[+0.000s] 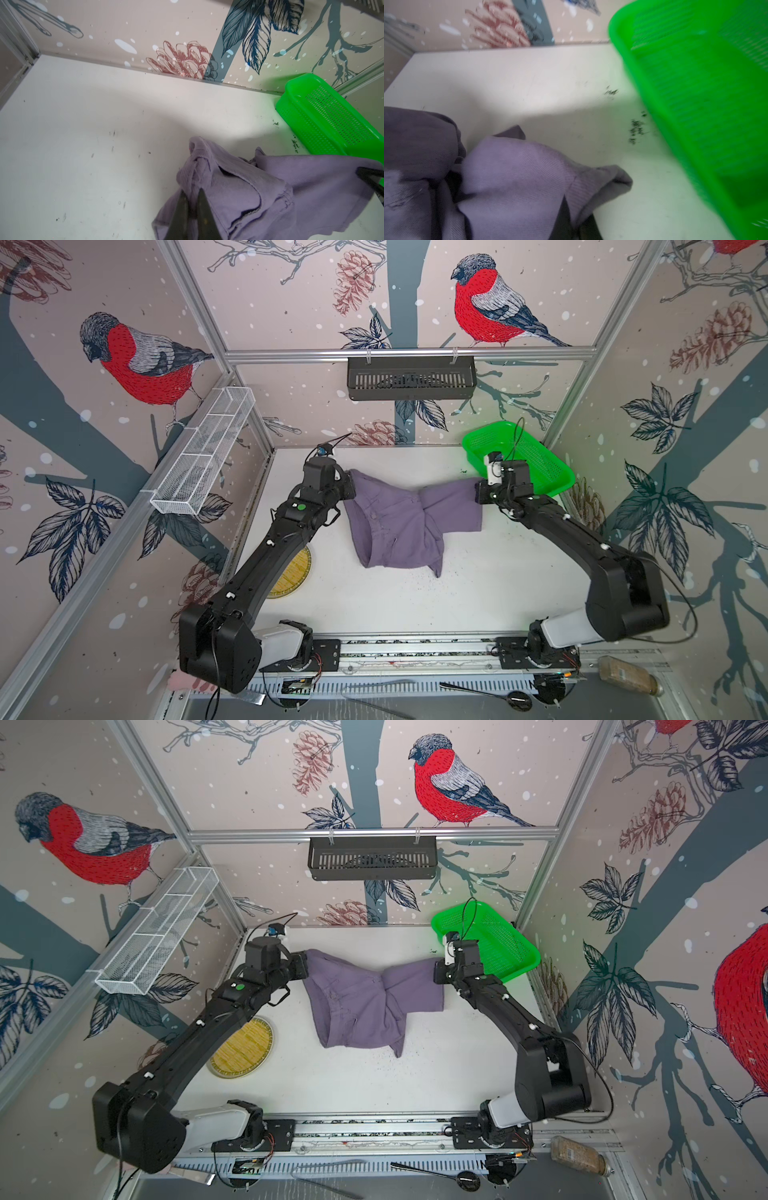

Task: Fold and stack the trousers
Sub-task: Flatten out the trousers at the center of the table.

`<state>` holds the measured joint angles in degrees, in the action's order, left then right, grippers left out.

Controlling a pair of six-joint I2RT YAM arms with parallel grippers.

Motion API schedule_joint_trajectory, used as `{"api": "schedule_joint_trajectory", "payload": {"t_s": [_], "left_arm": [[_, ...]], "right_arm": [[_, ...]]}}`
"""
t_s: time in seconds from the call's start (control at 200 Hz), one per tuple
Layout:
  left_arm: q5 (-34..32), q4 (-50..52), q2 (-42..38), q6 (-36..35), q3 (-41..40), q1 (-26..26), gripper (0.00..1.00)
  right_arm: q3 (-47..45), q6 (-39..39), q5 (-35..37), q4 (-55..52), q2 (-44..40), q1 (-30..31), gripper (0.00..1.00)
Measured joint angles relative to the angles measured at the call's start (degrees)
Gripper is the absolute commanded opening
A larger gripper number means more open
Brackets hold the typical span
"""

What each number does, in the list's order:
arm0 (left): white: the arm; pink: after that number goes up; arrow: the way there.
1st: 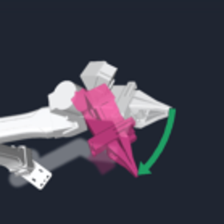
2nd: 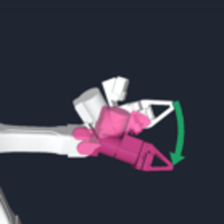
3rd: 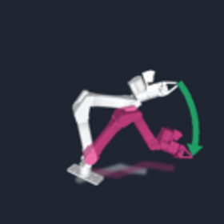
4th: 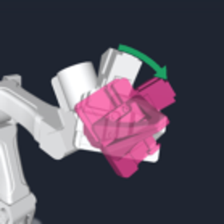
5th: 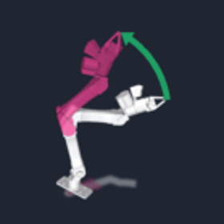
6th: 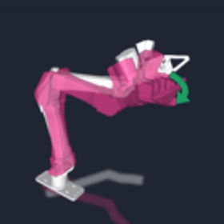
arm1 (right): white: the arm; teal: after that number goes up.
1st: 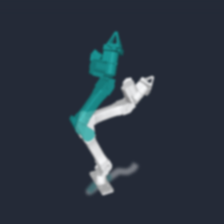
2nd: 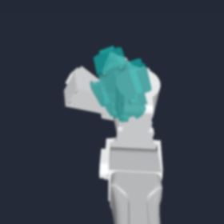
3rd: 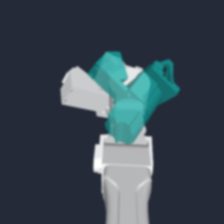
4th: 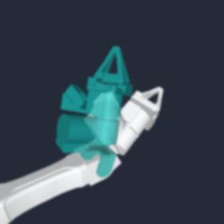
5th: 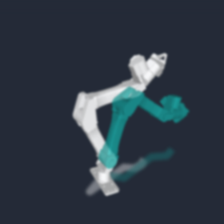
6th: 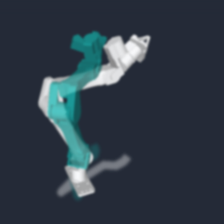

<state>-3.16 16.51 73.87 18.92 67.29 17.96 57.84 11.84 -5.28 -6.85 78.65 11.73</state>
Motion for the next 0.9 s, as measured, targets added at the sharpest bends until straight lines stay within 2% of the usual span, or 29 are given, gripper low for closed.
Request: {"api": "schedule_joint_trajectory", "payload": {"t_s": [0.205,0.325,0.425,0.535,0.705,0.901], "left_arm": [[0.2,5.2,7.4,-5.1,16.4,0.0,0.0],[0.2,8.4,11.0,-8.0,25.5,0.0,0.0],[-1.5,9.4,11.7,-10.4,28.6,-0.1,0.0],[-6.1,9.9,11.5,-11.4,25.9,-1.4,0.0],[-9.1,10.7,7.9,-11.4,13.5,-6.7,0.0],[-12.3,9.7,6.9,-10.8,7.0,-8.9,0.0]], "right_arm": [[0.8,-0.1,6.8,-3.3,-19.4,-6.1,0.05],[4.1,-1.2,7.8,-7.8,-24.0,-6.9,0.05],[5.5,-1.4,9.1,-11.2,-27.5,-7.0,0.05],[5.0,-1.7,12.4,-14.7,-30.1,-7.3,0.05],[-1.5,-1.4,18.6,-21.1,-33.1,-8.5,0.05],[-9.6,3.5,17.3,-23.0,-35.0,-8.3,0.07]]}}
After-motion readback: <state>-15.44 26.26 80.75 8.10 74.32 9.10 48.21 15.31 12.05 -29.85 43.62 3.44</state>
